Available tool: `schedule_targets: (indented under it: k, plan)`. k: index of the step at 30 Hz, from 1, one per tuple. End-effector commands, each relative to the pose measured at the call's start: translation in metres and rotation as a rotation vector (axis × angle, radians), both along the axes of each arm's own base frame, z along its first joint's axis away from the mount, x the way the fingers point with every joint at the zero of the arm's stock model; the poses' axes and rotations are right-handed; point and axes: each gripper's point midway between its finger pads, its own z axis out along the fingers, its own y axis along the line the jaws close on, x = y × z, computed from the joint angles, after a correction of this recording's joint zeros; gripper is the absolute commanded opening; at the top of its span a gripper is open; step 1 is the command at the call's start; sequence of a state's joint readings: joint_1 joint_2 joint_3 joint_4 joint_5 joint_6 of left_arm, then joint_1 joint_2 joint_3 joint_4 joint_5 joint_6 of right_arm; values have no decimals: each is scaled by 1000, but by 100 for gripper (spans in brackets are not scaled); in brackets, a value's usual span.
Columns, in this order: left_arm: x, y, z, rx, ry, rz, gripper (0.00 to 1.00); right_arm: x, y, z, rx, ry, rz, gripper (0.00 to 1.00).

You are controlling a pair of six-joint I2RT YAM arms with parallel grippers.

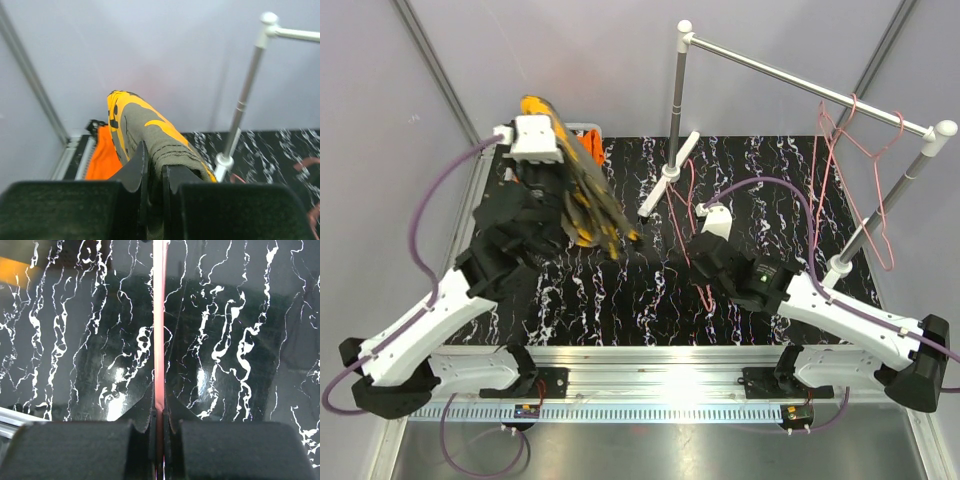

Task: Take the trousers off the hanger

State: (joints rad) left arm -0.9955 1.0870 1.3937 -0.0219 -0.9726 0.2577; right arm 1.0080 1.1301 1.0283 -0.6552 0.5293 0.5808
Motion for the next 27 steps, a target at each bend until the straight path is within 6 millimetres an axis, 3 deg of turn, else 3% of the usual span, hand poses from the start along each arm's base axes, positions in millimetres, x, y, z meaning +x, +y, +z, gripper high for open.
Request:
schedule_targets:
  k: [1,2,8,9,11,12,13,15,16,17,19,20,21,22,23,24,27]
  plan:
    - [-8,60,62,-176,-133,86,0,4,1,12,37,-29,-7,0]
    - [-2,77,61,-154,-132,143,0,2,0,15,46,-34,-4,0]
    - [35,122,34,48,-28,305,0,-7,-8,40,123,-66,13,0]
    - [51,135,23,61,7,352,0,-10,-10,48,149,-79,20,0]
    - [71,136,11,71,48,333,0,-14,-12,56,167,-83,33,0]
    - [82,148,4,75,69,367,0,-17,-13,62,186,-85,46,0]
    - [104,146,-11,97,112,375,0,-20,-13,65,194,-84,58,0]
    - [126,156,-25,98,153,427,0,-28,-13,74,235,-84,93,0]
    - [155,155,-58,132,237,466,0,-31,-13,78,249,-87,104,0]
    - [165,157,-52,105,231,485,0,-35,-16,85,277,-99,113,0]
    - [194,155,-78,136,305,513,0,-41,-18,93,309,-108,138,0]
    - [220,147,-121,177,411,514,0,-43,-21,98,318,-114,142,0]
    - [231,144,-112,160,402,514,0,-46,-26,105,338,-132,143,0]
    - [236,141,-126,176,457,517,0,-47,-29,109,342,-145,143,0]
    - [256,134,-163,178,527,517,0,-48,-33,115,348,-154,142,0]
    - [260,133,-153,164,530,521,0,-50,-37,119,347,-171,142,0]
    - [290,120,-179,119,568,518,0,-52,-42,130,350,-188,149,0]
